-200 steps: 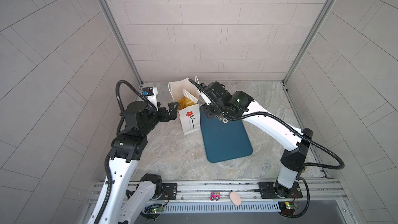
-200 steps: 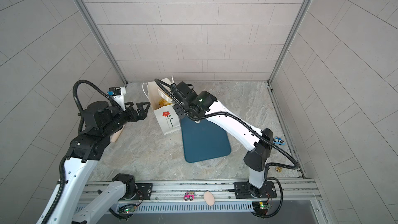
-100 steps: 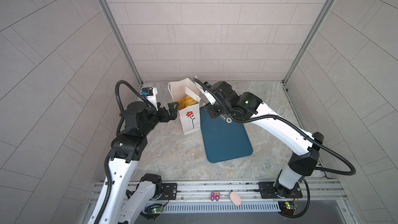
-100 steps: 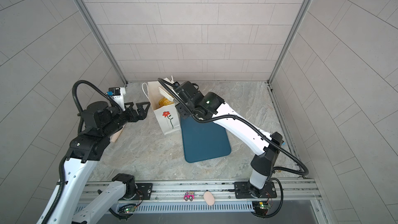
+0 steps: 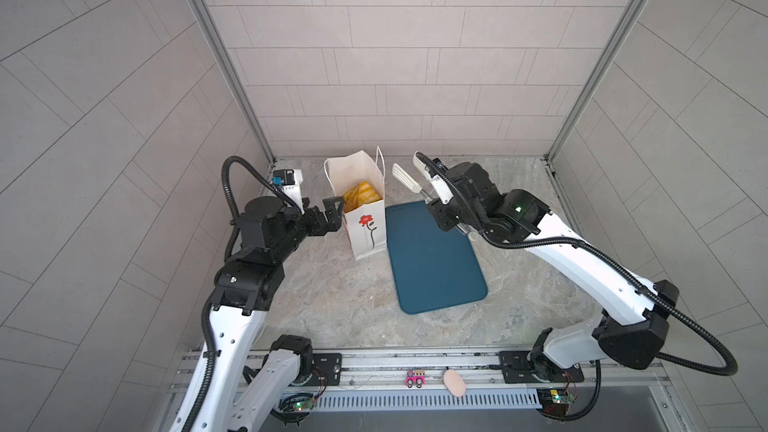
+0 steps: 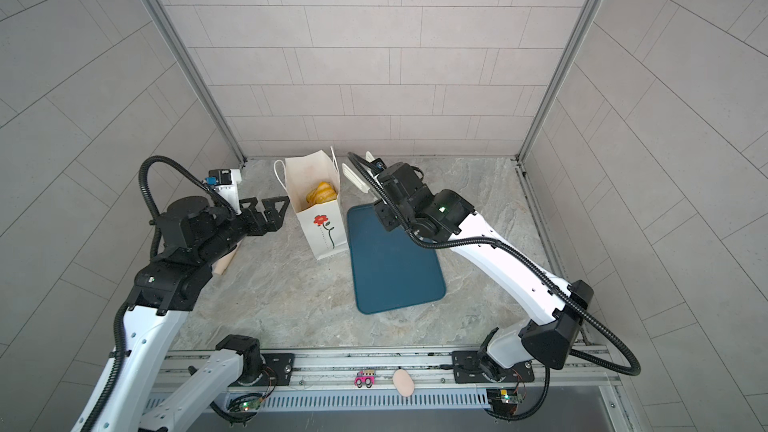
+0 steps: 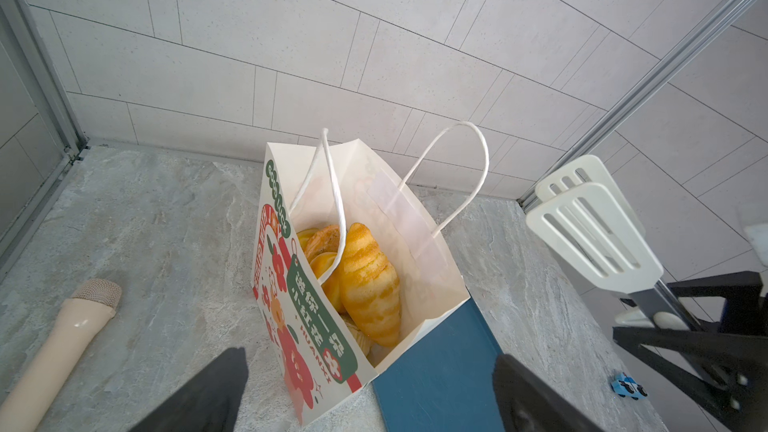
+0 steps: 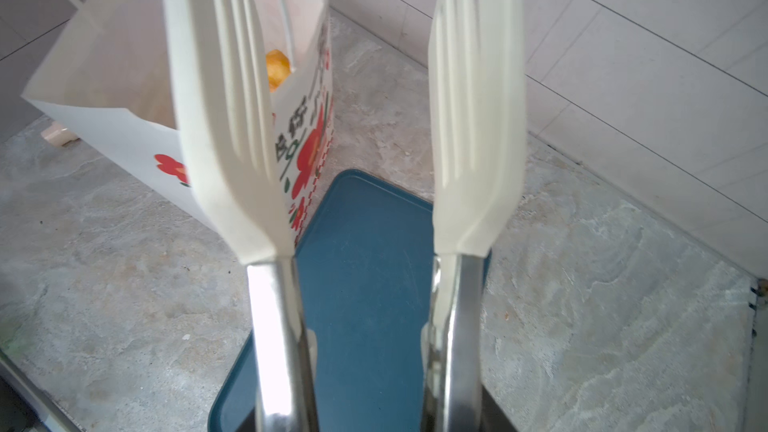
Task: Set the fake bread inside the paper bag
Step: 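Withdraw the tongs from the bag toward the table edge beside the tray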
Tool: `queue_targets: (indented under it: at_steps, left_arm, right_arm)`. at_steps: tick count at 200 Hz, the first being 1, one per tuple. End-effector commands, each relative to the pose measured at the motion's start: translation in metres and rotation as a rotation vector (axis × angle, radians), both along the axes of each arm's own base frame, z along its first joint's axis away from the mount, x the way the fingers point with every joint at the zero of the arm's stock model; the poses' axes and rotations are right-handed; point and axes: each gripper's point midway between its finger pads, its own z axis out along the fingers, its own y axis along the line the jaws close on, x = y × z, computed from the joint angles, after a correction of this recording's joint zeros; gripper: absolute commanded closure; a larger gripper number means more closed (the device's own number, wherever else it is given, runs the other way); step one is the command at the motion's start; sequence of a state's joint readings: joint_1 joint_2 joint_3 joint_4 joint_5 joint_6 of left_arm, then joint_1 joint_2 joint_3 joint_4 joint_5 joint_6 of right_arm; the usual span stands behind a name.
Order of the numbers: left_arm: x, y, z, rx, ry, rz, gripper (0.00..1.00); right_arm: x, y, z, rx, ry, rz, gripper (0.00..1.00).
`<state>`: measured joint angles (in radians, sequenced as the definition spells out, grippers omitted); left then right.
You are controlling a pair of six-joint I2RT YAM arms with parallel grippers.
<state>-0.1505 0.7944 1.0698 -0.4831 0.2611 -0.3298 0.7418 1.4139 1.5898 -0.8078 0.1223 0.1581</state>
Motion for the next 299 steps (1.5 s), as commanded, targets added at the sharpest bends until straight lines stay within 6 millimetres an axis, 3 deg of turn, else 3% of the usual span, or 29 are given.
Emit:
queue_targets:
  at_steps: [1,64,100,103,139,201,263,299]
  left_arm:
    - [0.001,0.003,0.002,-0.016,-0.016,0.019,0.00]
    - [0.002,0.004,0.000,-0.014,-0.017,0.028,0.00]
    - [0.003,0.006,-0.004,-0.007,-0.009,0.036,0.00]
    - [-0.003,0.007,0.003,-0.012,-0.033,0.036,0.00]
    - [-0.003,0.007,0.002,-0.009,-0.033,0.038,0.00]
    - [-0.001,0.008,-0.001,-0.004,-0.024,0.040,0.00]
    - [-0.001,0.009,-0.002,0.006,-0.021,0.045,0.00]
    - [-0.002,0.011,-0.003,0.017,-0.019,0.052,0.00]
  right_arm:
    - [0.006,-0.022,0.016,0.041,-0.066,-0.072,0.48]
    - [0.021,-0.101,-0.031,-0.049,-0.033,-0.335,0.48]
    - [0.028,-0.148,-0.069,-0.097,0.030,-0.496,0.48]
    - [0.028,-0.152,-0.072,-0.099,0.036,-0.508,0.48]
    - [0.030,-0.183,-0.110,-0.126,0.102,-0.607,0.48]
    - [0.034,-0.222,-0.151,-0.138,0.154,-0.733,0.47]
    - [0.042,-0.231,-0.212,-0.162,0.352,-0.741,0.45]
    - [0.048,-0.231,-0.230,-0.176,0.401,-0.741,0.45]
